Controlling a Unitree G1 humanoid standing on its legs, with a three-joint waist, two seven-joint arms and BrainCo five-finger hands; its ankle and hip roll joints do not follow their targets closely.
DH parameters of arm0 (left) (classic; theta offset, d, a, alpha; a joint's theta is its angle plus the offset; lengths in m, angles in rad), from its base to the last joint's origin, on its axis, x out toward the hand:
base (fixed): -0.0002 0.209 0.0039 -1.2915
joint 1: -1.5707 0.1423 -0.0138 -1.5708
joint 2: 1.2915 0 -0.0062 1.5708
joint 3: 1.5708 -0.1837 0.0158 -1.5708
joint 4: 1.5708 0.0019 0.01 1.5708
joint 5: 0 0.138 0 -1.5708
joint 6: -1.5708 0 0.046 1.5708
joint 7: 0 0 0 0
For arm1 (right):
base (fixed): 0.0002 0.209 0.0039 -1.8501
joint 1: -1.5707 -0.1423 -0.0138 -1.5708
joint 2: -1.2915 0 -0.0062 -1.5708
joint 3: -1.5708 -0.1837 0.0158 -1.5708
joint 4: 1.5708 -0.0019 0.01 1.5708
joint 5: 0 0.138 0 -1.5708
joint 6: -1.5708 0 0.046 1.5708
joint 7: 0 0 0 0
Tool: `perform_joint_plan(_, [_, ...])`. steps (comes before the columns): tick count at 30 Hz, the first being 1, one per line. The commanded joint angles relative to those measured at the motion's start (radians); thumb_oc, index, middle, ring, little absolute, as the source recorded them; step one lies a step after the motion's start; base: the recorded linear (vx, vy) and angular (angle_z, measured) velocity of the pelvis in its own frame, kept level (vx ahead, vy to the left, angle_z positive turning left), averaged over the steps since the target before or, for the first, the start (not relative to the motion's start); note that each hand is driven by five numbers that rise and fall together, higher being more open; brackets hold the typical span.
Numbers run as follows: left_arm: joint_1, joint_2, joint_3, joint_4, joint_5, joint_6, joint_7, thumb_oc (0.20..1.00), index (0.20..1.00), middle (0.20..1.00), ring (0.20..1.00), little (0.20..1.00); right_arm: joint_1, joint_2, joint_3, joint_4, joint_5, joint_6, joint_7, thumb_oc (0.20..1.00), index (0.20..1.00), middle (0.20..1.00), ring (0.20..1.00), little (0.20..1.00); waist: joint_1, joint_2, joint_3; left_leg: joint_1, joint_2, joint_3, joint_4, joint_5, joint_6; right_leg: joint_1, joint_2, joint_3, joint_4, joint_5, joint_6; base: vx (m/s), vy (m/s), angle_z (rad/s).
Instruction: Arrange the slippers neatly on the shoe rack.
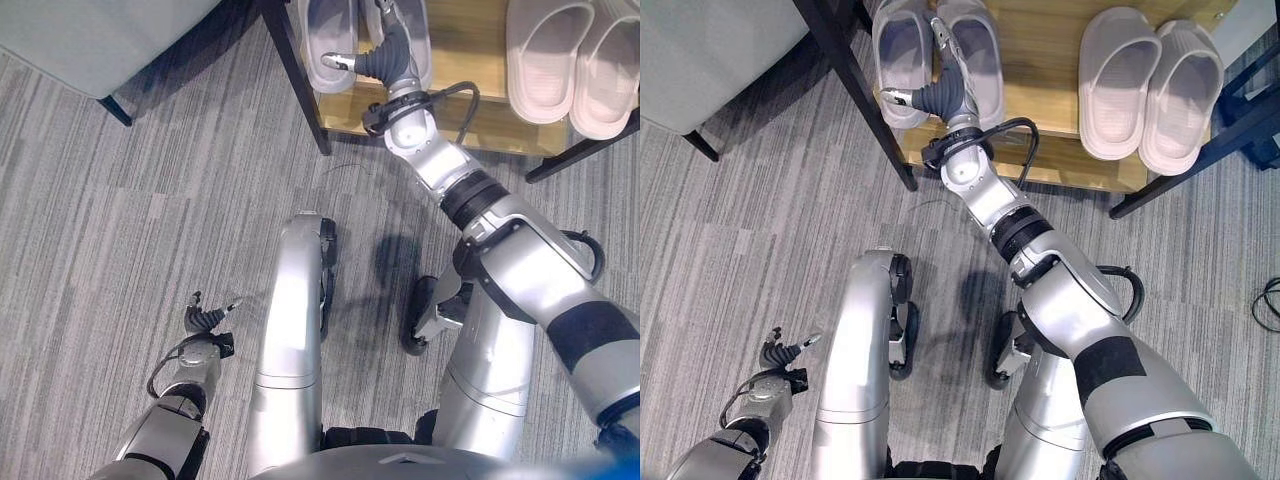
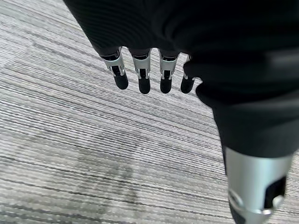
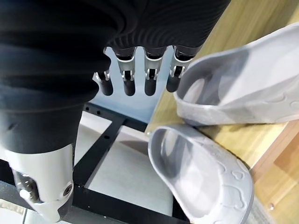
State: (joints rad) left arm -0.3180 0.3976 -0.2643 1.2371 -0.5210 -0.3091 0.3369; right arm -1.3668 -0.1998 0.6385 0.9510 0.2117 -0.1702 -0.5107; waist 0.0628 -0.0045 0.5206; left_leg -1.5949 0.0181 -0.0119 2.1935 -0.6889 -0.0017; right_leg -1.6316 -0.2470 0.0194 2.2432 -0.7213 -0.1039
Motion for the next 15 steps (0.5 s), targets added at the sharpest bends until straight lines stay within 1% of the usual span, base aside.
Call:
perform_joint_plan(1, [0.023,0.036,-0.015,0.0,0.016,-0.007,0.046,1.0,1.0,1.0,1.0,1.0,-0.06,0.011,-0.024,-0.08,-0.057,-0.051,-0.025,1.0,1.0,1.0,1.0,1.0,0.041,-0.03,-0.001,0.025,-0.033,-0.165,-0.031,-0.039,-0.035,0.062,-0.01,0.236,0.044,0.011,0.058,0.0,0.0,0.0])
perform_joint_plan(2, [0.033,0.031,-0.009,-0.006,0.016,-0.01,0.05,1.0,1.0,1.0,1.0,1.0,-0.045,-0.015,-0.032,-0.115,-0.121,-0.037,-0.051,1.0,1.0,1.0,1.0,1.0,0.035,-0.034,-0.001,0.025,-0.032,-0.165,-0.025,-0.04,-0.035,0.062,-0.009,0.235,0.048,0.009,0.059,0.0,0.0,0.0])
perform_joint_plan(3, [0.035,0.029,-0.005,-0.007,0.014,-0.011,0.056,1.0,1.0,1.0,1.0,1.0,-0.038,-0.034,-0.041,-0.108,-0.142,-0.022,-0.065,1.0,1.0,1.0,1.0,1.0,0.031,-0.037,-0.001,0.025,-0.031,-0.165,-0.02,-0.042,-0.034,0.062,-0.01,0.237,0.051,0.008,0.058,-0.03,-0.003,-0.01])
perform_joint_plan(6, [0.038,0.021,-0.005,-0.002,0.017,-0.012,0.063,1.0,1.0,1.0,1.0,1.0,-0.021,-0.06,-0.059,-0.077,-0.159,-0.006,-0.086,1.0,1.0,1.0,1.0,1.0,0.028,-0.038,-0.001,0.025,-0.03,-0.166,-0.015,-0.046,-0.032,0.062,-0.01,0.236,0.055,0.008,0.057,0.0,0.0,0.0])
perform_joint_plan(8, [0.04,0.006,0.0,0.004,0.028,-0.007,0.072,1.0,1.0,1.0,1.0,1.0,0.019,-0.091,-0.097,-0.003,-0.18,0.016,-0.13,1.0,1.0,1.0,1.0,1.0,0.024,-0.042,-0.001,0.025,-0.031,-0.163,-0.014,-0.051,-0.033,0.062,-0.002,0.24,0.058,0.01,0.057,0.0,-0.009,-0.02])
perform_joint_plan(15, [0.032,0.002,0.007,0.008,0.034,-0.006,0.085,1.0,1.0,1.0,1.0,1.0,0.066,-0.095,-0.136,0.03,-0.161,0.011,-0.145,1.0,1.0,1.0,1.0,1.0,0.017,-0.037,-0.001,0.025,-0.032,-0.16,-0.015,-0.054,-0.034,0.062,0.001,0.241,0.064,0.008,0.059,0.0,0.0,0.0])
